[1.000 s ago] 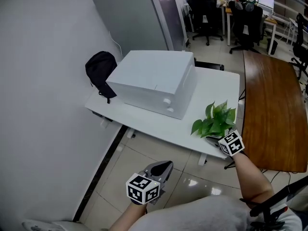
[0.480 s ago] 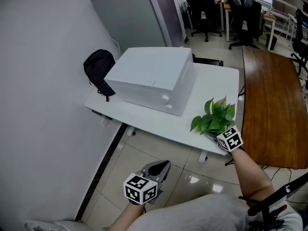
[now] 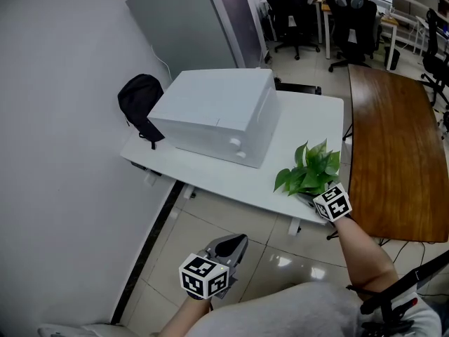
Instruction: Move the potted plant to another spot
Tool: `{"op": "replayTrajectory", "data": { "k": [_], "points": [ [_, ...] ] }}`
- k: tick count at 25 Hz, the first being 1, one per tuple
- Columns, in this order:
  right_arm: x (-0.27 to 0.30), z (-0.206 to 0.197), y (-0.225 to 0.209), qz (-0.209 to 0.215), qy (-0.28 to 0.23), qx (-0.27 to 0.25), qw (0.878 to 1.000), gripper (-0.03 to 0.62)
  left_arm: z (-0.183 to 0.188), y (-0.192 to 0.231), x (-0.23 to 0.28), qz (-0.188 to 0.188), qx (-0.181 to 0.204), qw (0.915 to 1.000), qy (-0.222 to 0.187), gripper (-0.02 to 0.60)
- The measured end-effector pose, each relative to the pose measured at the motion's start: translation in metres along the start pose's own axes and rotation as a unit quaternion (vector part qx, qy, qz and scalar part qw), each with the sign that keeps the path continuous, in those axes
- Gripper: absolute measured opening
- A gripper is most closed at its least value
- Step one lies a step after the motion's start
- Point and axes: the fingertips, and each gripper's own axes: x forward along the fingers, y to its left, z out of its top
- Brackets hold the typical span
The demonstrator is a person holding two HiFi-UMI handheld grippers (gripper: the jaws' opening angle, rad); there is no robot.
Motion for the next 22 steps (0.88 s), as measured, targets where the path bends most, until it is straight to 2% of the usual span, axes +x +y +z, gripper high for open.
{"op": "replayTrajectory", "data": {
  "k": [6,12,22],
  "points": [
    [-0.006,0.005,-0.006,-0.010,-0.010,-0.001,1.000,0.471,0.001,-0.002,0.007,-0.008,0.005,1.0000,0.001,-0.003],
    [-0.034,0.008,-0.026,-0.026,-0.024,0.002,0.999,0.471,0.010,-0.025,0.024,-0.026,0.019,0.9995,0.000,-0.003],
    [-0.122,-0.007,-0.089,-0.091,-0.030,0.014,0.995,0.471,0.036,-0.088,0.066,-0.083,0.048,0.9954,-0.001,-0.003]
  ]
}}
